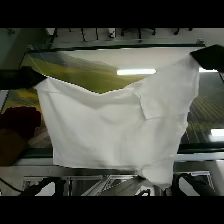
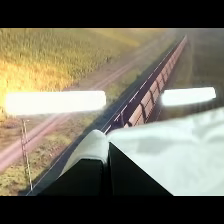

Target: Fold the shirts.

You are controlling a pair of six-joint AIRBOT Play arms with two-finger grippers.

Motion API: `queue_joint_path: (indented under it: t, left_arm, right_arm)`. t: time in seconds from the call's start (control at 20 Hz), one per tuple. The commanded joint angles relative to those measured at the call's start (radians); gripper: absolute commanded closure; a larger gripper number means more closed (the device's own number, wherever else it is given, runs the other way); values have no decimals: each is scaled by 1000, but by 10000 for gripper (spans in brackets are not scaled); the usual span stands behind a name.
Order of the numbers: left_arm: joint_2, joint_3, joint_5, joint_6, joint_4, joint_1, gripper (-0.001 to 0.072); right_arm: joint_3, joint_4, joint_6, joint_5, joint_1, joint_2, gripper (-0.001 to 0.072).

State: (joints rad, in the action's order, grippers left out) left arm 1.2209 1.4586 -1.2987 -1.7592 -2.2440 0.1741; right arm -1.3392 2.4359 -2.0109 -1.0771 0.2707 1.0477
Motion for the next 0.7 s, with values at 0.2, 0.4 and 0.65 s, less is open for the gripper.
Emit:
queue_joint_path:
  t: [0.2,0.4,0.65]
  left_arm:
    - [509,-83,168,-65,-37,17,694]
    - [696,172,182,-6,-35,0,694]
    - [849,515,136,82,-25,-37,694]
  right_arm:
    - [280,78,-45,286,41,371,688]
    - [85,100,-34,285,53,595,688]
    - [-224,96,40,217,53,753,688]
